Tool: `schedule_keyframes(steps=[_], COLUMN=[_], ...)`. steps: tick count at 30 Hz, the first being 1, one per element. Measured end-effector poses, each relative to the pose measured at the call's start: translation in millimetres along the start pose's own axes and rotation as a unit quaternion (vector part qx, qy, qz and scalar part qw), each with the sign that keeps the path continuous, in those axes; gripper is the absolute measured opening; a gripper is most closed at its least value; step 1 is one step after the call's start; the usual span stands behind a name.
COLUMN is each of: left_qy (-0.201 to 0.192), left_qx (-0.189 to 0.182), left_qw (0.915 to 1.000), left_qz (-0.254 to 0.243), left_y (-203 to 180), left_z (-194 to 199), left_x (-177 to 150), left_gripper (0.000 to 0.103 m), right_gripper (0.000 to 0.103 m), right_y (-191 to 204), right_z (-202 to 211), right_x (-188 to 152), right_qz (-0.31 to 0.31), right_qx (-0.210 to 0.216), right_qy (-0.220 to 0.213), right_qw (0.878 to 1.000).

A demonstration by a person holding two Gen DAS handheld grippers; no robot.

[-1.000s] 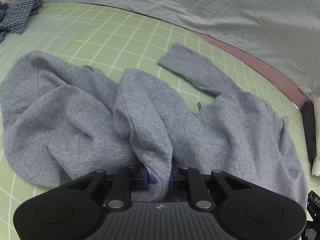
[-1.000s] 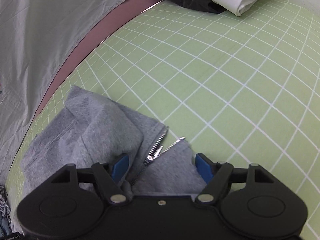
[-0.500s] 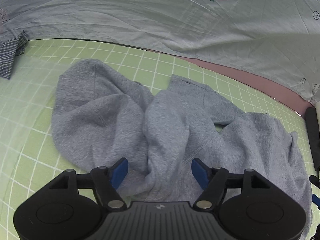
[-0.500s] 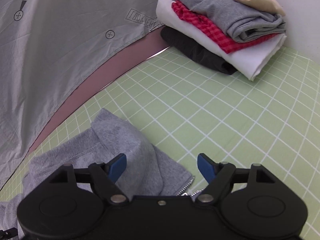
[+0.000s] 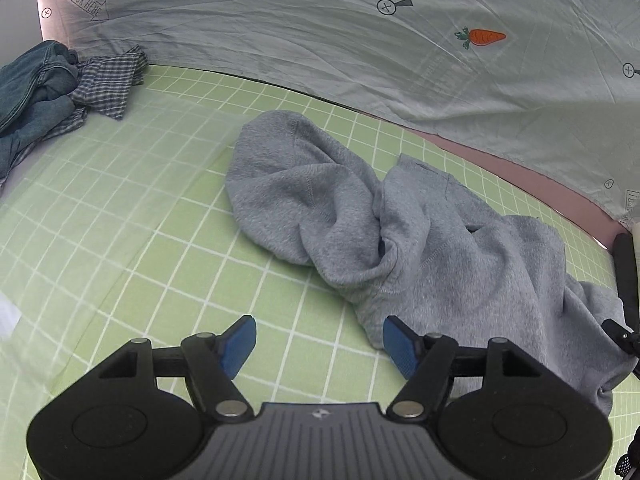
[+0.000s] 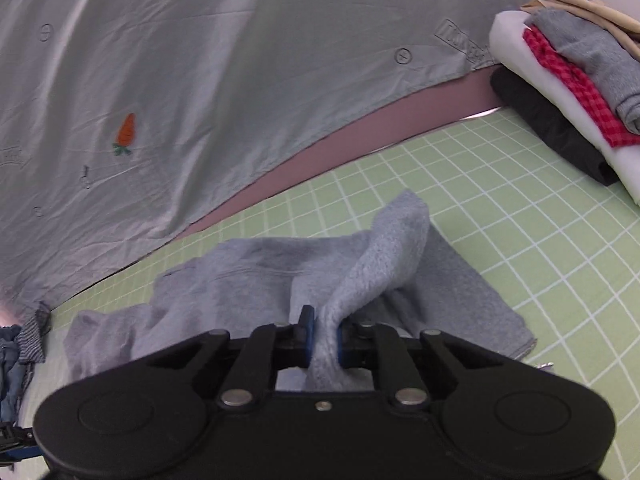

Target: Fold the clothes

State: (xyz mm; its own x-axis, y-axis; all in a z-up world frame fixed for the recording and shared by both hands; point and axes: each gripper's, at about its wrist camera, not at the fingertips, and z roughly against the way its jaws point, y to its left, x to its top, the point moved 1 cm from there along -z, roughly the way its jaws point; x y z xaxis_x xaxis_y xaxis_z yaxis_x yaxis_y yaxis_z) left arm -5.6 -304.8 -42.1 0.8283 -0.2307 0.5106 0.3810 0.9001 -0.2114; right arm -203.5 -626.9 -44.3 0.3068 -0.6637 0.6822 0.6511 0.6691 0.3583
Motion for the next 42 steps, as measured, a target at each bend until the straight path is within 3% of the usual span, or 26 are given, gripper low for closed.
schedule_keyframes(steps=[7, 10, 14, 18, 22, 24, 27, 32, 38, 42], left_qy=[0.016, 0.024, 0.038, 0.037, 0.029, 0.024, 0.018, 0.009, 0.003, 0.0], left_qx=[0.008, 0.013, 0.017, 0.011, 0.0, -0.008, -0.015, -0.024, -0.032, -0.048], left_qw=[0.9998, 0.9996, 0.9991, 0.9992, 0.9992, 0.9988, 0.998, 0.9957, 0.9927, 0.991], left_qz=[-0.006, -0.004, -0.002, -0.012, -0.028, -0.041, -0.059, -0.089, -0.116, -0.125], left_y=[27, 42, 54, 43, 25, 11, -10, -52, -100, -132], left_z=[32, 42, 48, 50, 53, 52, 50, 42, 24, 3], left_x=[-53, -75, -97, -103, -105, -102, -97, -85, -66, -44], left_gripper=[0.071, 0.071, 0.071, 0.071, 0.072, 0.073, 0.073, 0.075, 0.075, 0.075], right_gripper=[0.01, 0.01, 0.012, 0.037, 0.048, 0.065, 0.066, 0.066, 0.065, 0.058], right_y=[56, 73, 77, 62, 33, 16, -18, -72, -115, -125], right_z=[19, 26, 44, 69, 97, 110, 119, 117, 101, 81], right_x=[-81, -124, -146, -141, -131, -125, -117, -110, -102, -94], right_qz=[0.029, 0.042, 0.051, 0.023, -0.025, -0.048, -0.087, -0.128, -0.157, -0.156], right_qx=[0.086, 0.094, 0.079, 0.059, 0.041, 0.008, -0.039, -0.131, -0.158, -0.159], right_qy=[0.072, 0.111, 0.114, 0.084, 0.045, 0.02, -0.001, 0.006, 0.014, 0.025], right_qw=[0.993, 0.989, 0.989, 0.994, 0.998, 0.999, 0.995, 0.983, 0.975, 0.975])
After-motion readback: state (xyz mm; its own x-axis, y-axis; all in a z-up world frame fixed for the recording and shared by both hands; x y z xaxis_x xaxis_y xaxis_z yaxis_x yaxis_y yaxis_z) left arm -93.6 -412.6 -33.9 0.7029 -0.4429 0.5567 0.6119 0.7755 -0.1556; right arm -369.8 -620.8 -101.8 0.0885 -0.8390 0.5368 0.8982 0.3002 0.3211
